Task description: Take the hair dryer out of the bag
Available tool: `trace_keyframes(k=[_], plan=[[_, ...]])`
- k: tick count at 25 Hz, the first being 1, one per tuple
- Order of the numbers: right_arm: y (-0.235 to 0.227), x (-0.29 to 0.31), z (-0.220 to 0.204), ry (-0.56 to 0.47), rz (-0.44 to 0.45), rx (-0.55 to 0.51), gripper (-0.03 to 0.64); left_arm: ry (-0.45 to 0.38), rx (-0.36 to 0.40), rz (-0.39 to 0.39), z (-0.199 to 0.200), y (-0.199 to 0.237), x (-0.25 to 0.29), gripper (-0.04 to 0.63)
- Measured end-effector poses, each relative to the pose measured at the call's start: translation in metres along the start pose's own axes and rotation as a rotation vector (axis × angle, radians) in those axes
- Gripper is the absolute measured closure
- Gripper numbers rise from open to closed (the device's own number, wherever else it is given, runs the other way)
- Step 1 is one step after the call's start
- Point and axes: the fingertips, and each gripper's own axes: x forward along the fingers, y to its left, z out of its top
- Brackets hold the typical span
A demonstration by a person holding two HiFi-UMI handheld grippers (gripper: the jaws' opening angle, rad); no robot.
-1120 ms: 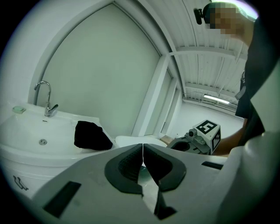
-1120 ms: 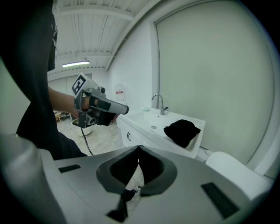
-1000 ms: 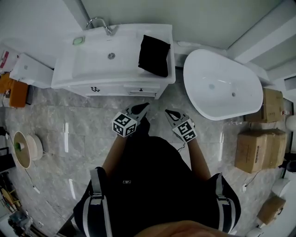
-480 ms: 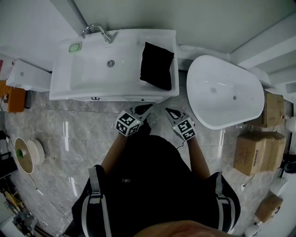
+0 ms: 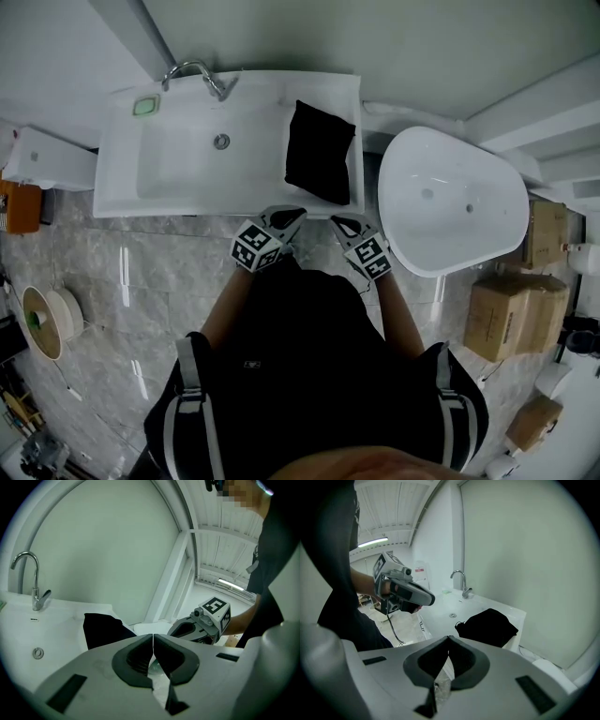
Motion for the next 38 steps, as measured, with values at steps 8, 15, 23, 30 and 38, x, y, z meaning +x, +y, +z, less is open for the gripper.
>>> trace_keyframes(k=[8,15,23,30,38], plan=[[-0.019,0.028,-0.005,0.053,0.057,-0.019,0.557,0.005,-0.024,0.037,0.004,0.028,0.001,0.578],[-0.045,0.062,-0.027,0.191,0.176,-0.226,0.547,0.017,-0.058,0.138,0.003,0.039,0.013,0.578],[-0.064,0.085,-0.046,0.272,0.259,-0.395,0.398,-0.047,-0.164,0.337,0.010,0.050,0.022,0.578],[-0.068,0.107,-0.057,0.290,0.216,-0.661,0.360,-0.037,-0.167,0.383,0.014,0.047,0.032,0.578],[-0.075,0.108,-0.045,0.308,0.250,-0.464,0.537,-0.058,-0.206,0.417,0.005,0.057,0.030,0.578]])
